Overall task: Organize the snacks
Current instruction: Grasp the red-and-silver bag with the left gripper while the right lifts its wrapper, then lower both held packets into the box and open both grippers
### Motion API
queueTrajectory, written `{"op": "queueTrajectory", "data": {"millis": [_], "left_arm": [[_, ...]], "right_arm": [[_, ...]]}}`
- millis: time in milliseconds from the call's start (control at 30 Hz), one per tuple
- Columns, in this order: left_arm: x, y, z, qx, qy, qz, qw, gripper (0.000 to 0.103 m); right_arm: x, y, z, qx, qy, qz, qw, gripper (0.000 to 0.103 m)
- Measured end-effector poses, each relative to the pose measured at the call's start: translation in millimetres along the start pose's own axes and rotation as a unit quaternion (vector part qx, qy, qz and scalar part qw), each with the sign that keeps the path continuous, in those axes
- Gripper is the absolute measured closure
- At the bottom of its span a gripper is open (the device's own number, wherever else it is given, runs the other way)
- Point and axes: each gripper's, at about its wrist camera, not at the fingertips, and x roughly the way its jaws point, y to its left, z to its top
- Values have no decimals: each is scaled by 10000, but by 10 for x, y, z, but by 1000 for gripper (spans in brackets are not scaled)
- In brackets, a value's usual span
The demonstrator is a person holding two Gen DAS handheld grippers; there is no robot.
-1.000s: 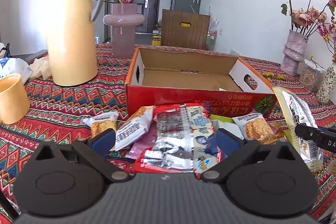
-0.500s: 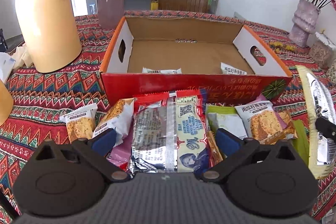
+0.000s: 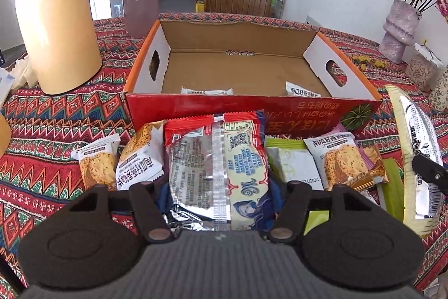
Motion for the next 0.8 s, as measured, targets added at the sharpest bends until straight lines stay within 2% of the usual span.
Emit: {"op": "queueTrajectory", "data": {"millis": [367,800], "left_arm": [[-385,-75,72,114,-695,-94,9975,39],[-496,-188,445,104,-1246,-117,9921,39]], "right_arm": [[-45,72,154,-66,-210,139,9997,75],[182,235,662,-156,-540,420,9975,75]]}}
